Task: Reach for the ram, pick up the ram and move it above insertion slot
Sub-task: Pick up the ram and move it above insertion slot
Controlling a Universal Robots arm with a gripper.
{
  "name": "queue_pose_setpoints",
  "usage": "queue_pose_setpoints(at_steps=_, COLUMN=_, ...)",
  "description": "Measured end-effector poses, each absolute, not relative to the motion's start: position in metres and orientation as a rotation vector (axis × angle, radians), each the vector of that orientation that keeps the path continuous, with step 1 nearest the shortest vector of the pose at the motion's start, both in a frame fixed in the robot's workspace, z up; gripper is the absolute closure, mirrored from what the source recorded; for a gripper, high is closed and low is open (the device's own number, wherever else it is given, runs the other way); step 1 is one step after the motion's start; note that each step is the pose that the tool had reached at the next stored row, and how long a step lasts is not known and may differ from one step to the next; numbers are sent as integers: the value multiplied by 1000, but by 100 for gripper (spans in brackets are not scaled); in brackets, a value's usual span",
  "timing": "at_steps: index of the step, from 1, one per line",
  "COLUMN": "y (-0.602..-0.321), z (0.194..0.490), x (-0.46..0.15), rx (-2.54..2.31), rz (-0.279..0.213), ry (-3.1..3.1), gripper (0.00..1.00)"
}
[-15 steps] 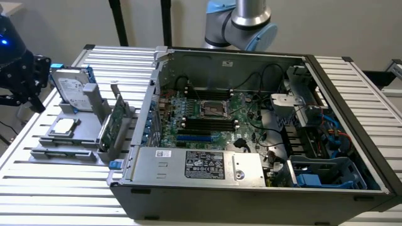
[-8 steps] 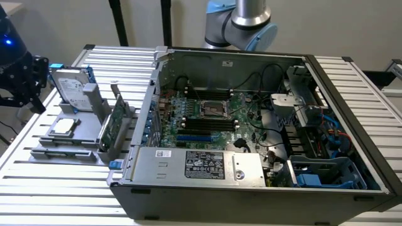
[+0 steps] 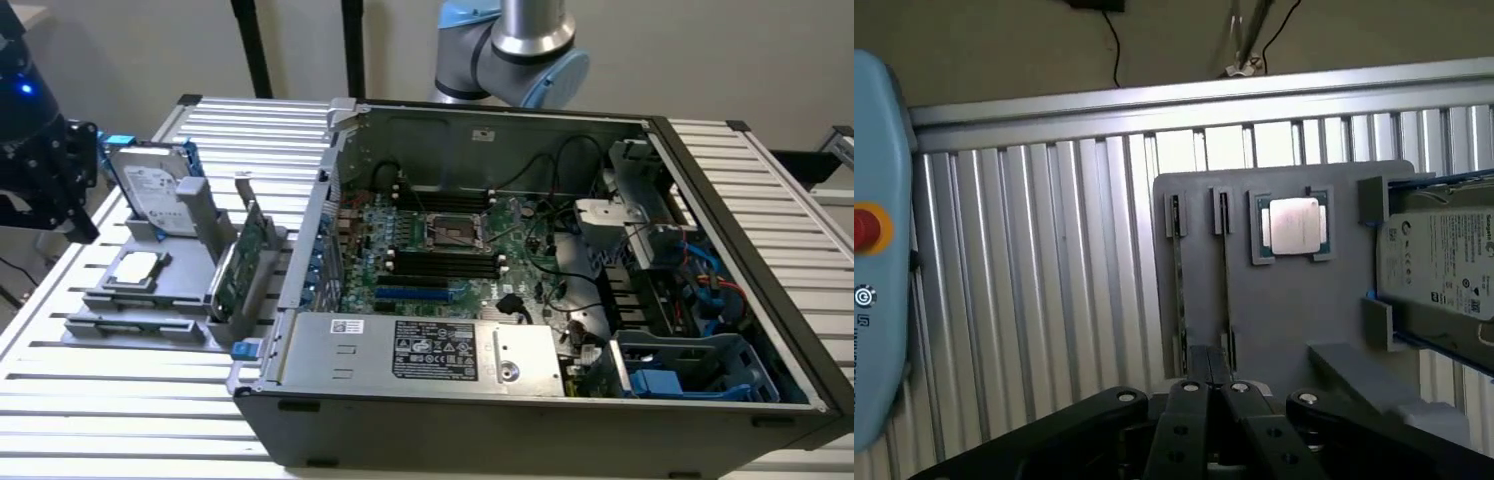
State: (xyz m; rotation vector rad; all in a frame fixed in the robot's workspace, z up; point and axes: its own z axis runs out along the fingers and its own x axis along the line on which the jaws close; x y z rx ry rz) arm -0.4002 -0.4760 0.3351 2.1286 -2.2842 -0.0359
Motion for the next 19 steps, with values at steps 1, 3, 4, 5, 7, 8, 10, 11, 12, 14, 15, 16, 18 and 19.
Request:
queue_pose_setpoints(at_steps=1, y=-476, z=335, x=-400, rx=2135, rz=-35, ry=-2280, gripper=89)
queue_pose_setpoints(at_steps=3, y=-476, z=335, x=-400, rx=2135, rz=-35, ry=-2279, gripper=89)
queue_pose_setpoints(at_steps=4, y=-476, z=335, x=-400, rx=2135, rz=-35, ry=-2279, gripper=89)
queue_pose_setpoints(at_steps=5, y=-476, z=335, x=-400, rx=2135, rz=-35, ry=-2279, gripper=88)
queue_pose_setpoints(at_steps=7, y=-476, z=335, x=-400, rx=2135, rz=-35, ry=-2279, gripper=76)
queue_pose_setpoints(at_steps=8, y=-476, z=335, x=-400, rx=2135, rz=-35, ry=-2279, gripper=76)
queue_pose_setpoints(at_steps=10, y=-476, z=334, x=-400, rx=2135, rz=-35, ry=-2279, gripper=70)
queue_pose_setpoints(at_steps=11, y=-476, z=332, x=-400, rx=2136, rz=-34, ry=-2279, gripper=64)
queue_pose_setpoints(at_steps=12, y=-476, z=330, x=-400, rx=2136, rz=-34, ry=-2280, gripper=64)
queue_pose_setpoints(at_steps=14, y=-476, z=327, x=-400, rx=2136, rz=-33, ry=-2280, gripper=64)
queue_pose_setpoints(at_steps=15, y=-476, z=325, x=-400, rx=2136, rz=-33, ry=-2280, gripper=64)
queue_pose_setpoints(at_steps=16, y=-476, z=323, x=-400, rx=2136, rz=-33, ry=-2280, gripper=64)
queue_pose_setpoints(at_steps=18, y=-476, z=319, x=-400, rx=2136, rz=-33, ry=-2280, gripper=64)
queue_pose_setpoints(at_steps=19, y=-476, z=318, x=-400, rx=2136, rz=-33, ry=-2280, gripper=64)
